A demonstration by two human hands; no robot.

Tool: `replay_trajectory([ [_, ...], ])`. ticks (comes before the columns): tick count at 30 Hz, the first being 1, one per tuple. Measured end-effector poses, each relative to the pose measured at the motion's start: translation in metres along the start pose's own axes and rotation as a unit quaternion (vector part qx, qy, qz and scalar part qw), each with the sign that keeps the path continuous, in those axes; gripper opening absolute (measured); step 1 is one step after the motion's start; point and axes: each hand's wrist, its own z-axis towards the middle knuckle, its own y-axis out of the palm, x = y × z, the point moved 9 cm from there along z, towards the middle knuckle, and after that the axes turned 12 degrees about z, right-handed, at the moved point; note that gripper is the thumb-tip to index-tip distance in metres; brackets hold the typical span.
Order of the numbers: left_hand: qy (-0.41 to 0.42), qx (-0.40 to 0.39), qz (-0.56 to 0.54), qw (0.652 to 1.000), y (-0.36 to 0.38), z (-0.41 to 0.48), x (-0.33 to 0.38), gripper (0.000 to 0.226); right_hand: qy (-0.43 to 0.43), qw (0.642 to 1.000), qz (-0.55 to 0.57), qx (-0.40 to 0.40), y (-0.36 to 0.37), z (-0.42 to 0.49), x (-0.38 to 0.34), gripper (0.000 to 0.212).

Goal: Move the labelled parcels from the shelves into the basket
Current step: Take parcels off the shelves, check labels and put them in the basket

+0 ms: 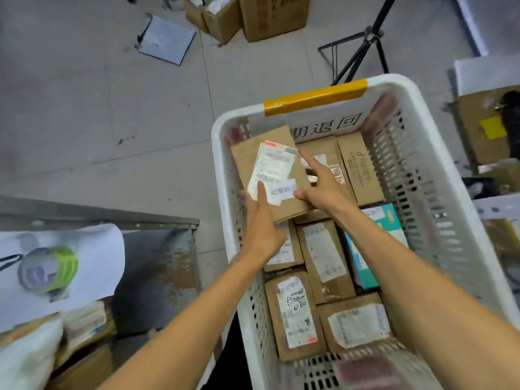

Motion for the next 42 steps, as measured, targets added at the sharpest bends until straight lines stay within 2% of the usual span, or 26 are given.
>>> replay_trajectory([
  [3,0.024,-0.074,0.134,0.988,0.030,0.014,-0.012,0.105,-0.056,0.997,-0.053,-0.022,0.031,0.013,-0.001,0.078],
  [6,-0.029,-0.188,0.202,0.961,0.049,0.030,-0.028,0.093,-0.070,0.994,-0.079,-0.041,0.037,0.011,0.007,0.077],
  [12,-0.062,-0.228,0.258,0.937,0.046,0.051,-0.026,0.083,-0.031,0.988,-0.129,-0.073,0.030,0.019,0.023,0.087],
  [14,-0.051,-0.252,0.275,0.926,0.044,0.051,-0.026,0.082,-0.032,0.985,-0.154,-0.066,0.033,0.017,0.022,0.083],
  [18,-0.028,-0.287,0.290,0.912,0.025,0.041,-0.030,0.084,-0.031,0.960,-0.277,-0.029,0.045,0.017,0.010,0.070],
  [22,0.010,-0.218,0.268,0.938,0.000,0.024,-0.010,0.076,-0.039,0.955,-0.292,-0.027,0.048,-0.009,-0.008,0.078],
  [25,0.004,-0.141,0.225,0.964,-0.019,0.006,0.003,0.071,-0.073,0.945,-0.316,-0.048,0.042,-0.047,-0.021,0.064],
  [27,0.002,-0.096,0.223,0.970,-0.031,-0.008,0.010,0.065,-0.093,0.938,-0.328,-0.062,0.032,-0.069,-0.031,0.052],
  [30,-0.006,-0.034,0.216,0.976,-0.051,-0.037,0.026,0.056,-0.124,0.926,-0.349,-0.077,0.013,-0.100,-0.058,0.047],
  [37,-0.013,0.091,0.261,0.961,-0.102,-0.143,0.079,0.036,-0.239,0.843,-0.465,-0.127,0.000,-0.206,-0.151,0.042],
  [40,-0.026,0.125,0.279,0.952,-0.130,-0.193,0.095,0.019,-0.274,0.803,-0.505,-0.160,0.007,-0.254,-0.183,0.042],
  [42,-0.041,0.163,0.287,0.943,-0.155,-0.228,0.104,0.025,-0.297,0.779,-0.521,-0.182,0.015,-0.286,-0.203,0.047],
])
